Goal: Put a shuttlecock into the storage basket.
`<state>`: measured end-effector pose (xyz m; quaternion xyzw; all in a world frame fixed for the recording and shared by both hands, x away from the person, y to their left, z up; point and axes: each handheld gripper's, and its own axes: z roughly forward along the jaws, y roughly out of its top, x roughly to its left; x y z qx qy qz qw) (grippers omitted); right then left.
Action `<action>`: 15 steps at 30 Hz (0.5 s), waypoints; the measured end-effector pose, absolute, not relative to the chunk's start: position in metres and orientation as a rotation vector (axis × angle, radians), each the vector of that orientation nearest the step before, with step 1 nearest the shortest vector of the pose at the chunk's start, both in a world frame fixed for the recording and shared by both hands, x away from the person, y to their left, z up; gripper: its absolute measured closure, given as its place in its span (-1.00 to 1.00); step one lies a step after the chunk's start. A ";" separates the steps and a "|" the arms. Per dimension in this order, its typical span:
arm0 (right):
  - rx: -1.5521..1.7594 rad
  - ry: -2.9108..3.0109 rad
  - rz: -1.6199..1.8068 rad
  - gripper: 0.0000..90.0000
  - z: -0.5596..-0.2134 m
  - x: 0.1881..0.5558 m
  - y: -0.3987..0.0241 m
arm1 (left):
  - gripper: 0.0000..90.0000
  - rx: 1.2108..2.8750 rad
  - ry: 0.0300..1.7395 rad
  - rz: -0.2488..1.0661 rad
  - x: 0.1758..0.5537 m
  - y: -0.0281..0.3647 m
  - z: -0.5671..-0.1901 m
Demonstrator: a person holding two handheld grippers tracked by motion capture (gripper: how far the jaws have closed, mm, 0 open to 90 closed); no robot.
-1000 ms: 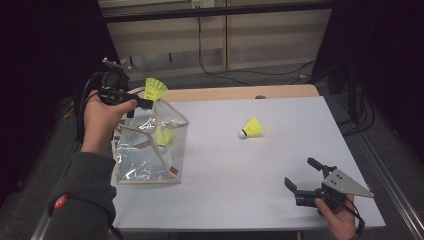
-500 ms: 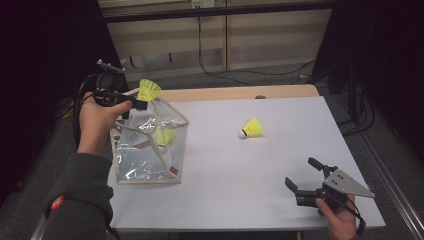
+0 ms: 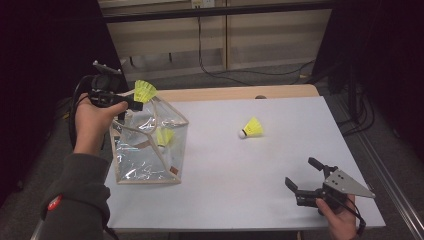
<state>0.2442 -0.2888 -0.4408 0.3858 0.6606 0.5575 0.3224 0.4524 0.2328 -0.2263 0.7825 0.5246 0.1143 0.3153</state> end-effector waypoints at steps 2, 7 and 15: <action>1.013 1.735 1.464 -0.97 -0.441 0.244 -0.289 | 0.44 2.055 1.390 0.302 0.453 0.234 -0.226; 1.013 1.735 1.466 -0.97 -0.441 0.244 -0.288 | 0.44 2.060 1.398 0.315 0.453 0.236 -0.228; 1.012 1.736 1.461 -0.97 -0.442 0.245 -0.289 | 0.44 2.061 1.410 0.317 0.453 0.241 -0.230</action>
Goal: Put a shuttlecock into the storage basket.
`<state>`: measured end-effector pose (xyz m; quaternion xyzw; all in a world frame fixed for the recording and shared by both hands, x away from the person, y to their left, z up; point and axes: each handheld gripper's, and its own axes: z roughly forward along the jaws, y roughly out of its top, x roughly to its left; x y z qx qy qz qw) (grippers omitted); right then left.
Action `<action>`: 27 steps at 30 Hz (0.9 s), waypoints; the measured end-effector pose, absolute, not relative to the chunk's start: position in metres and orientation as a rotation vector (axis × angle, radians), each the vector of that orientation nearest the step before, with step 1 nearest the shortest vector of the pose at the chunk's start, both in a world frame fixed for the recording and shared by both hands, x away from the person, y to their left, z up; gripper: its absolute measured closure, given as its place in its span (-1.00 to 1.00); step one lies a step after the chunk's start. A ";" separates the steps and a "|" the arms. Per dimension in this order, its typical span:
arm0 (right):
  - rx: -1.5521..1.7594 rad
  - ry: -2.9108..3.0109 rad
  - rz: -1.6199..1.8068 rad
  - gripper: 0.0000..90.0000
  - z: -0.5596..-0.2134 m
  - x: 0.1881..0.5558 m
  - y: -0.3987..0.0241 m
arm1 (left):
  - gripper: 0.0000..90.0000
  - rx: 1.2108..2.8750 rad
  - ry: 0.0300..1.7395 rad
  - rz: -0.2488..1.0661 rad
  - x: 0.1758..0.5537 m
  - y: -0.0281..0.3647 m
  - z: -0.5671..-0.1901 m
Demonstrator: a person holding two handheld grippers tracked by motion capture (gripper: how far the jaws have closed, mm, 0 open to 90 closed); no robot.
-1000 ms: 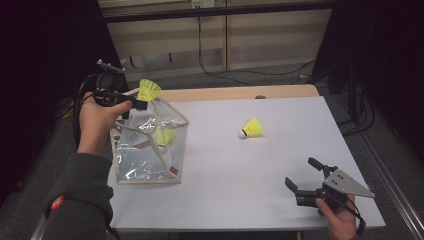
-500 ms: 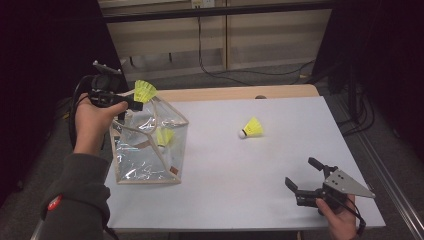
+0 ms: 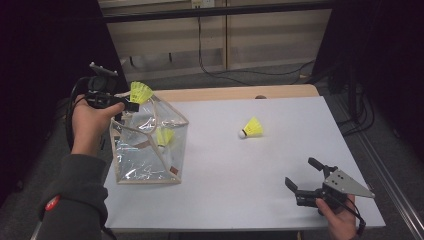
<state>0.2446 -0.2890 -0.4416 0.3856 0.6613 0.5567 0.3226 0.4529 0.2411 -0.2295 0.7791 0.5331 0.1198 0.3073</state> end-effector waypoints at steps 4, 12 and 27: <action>1.014 1.736 1.464 -0.97 -0.441 0.244 -0.289 | 0.44 2.065 1.413 0.320 0.453 0.242 -0.230; 1.014 1.734 1.461 -0.97 -0.441 0.244 -0.289 | 0.44 2.051 1.434 0.329 0.452 0.247 -0.235; 1.007 1.728 1.471 -0.97 -0.441 0.244 -0.290 | 0.44 2.063 1.459 0.327 0.453 0.252 -0.242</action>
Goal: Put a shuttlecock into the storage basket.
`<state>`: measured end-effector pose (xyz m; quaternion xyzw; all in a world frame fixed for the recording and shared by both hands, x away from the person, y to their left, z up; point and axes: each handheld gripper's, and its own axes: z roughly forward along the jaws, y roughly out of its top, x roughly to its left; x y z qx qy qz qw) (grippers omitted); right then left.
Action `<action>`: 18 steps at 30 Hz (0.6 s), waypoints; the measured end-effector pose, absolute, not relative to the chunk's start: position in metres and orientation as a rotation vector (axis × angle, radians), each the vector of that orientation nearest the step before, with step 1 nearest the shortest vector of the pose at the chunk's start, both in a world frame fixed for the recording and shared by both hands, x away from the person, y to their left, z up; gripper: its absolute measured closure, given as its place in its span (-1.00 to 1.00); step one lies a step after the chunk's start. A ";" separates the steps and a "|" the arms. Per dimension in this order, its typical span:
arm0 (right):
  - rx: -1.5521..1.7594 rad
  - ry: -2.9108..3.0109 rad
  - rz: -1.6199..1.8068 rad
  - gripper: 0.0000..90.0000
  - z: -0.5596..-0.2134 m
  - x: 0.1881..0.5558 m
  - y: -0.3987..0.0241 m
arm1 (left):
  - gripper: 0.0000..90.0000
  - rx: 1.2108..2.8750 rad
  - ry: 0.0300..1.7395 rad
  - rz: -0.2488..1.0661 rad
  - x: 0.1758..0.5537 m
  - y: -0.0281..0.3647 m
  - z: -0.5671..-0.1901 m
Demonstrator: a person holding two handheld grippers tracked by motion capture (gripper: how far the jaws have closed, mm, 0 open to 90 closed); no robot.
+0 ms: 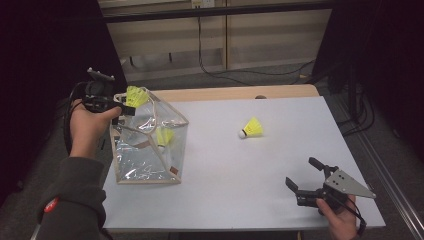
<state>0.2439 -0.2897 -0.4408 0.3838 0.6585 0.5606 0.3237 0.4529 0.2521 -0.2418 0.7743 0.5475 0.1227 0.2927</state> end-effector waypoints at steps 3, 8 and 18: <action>1.006 1.729 1.471 -0.97 -0.441 0.244 -0.290 | 0.44 2.065 1.463 0.324 0.453 0.253 -0.244; 1.001 1.727 1.469 -0.97 -0.441 0.244 -0.290 | 0.44 2.071 1.468 0.317 0.454 0.254 -0.249; 1.003 1.730 1.467 -0.97 -0.441 0.244 -0.290 | 0.25 2.070 1.482 0.323 0.456 0.255 -0.254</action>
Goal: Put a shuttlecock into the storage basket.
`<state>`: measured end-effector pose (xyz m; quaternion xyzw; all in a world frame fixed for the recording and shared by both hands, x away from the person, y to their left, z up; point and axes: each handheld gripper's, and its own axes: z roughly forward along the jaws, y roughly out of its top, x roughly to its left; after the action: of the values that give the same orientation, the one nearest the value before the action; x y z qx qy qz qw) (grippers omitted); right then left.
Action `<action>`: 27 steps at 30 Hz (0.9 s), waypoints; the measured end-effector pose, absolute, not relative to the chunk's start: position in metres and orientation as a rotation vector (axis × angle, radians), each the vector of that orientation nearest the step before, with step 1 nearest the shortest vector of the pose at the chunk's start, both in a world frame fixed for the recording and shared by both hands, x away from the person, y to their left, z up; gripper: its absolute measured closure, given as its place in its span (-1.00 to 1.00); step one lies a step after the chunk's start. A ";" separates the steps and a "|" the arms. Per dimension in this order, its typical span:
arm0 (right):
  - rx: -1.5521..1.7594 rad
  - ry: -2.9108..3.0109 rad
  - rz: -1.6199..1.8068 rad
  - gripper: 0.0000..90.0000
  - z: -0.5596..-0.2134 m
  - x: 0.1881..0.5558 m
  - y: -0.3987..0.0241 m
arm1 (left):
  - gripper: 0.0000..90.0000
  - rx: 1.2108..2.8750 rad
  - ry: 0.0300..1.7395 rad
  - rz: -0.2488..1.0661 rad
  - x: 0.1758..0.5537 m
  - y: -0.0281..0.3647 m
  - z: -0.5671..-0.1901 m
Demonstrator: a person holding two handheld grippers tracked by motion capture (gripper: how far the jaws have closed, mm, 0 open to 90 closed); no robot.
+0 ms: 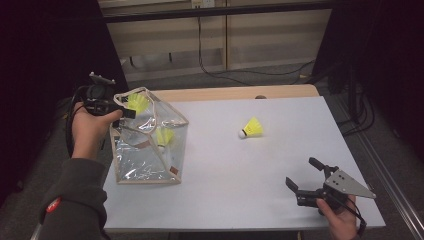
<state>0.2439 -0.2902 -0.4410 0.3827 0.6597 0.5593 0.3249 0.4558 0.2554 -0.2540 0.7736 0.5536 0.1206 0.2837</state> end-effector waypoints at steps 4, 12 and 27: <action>1.004 1.729 1.469 -0.97 -0.441 0.244 -0.290 | 0.14 2.065 1.479 0.332 0.456 0.253 -0.254; 1.008 1.724 1.470 -0.97 -0.441 0.244 -0.290 | 0.01 2.073 1.428 0.298 0.455 0.242 -0.247; 1.006 1.722 1.468 -0.97 -0.440 0.243 -0.290 | -0.16 2.099 1.302 0.222 0.451 0.207 -0.234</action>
<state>0.2434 -0.2903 -0.4401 0.3841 0.6572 0.5604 0.3264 0.4515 0.2065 -0.2339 0.8004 0.4967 0.0847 0.3249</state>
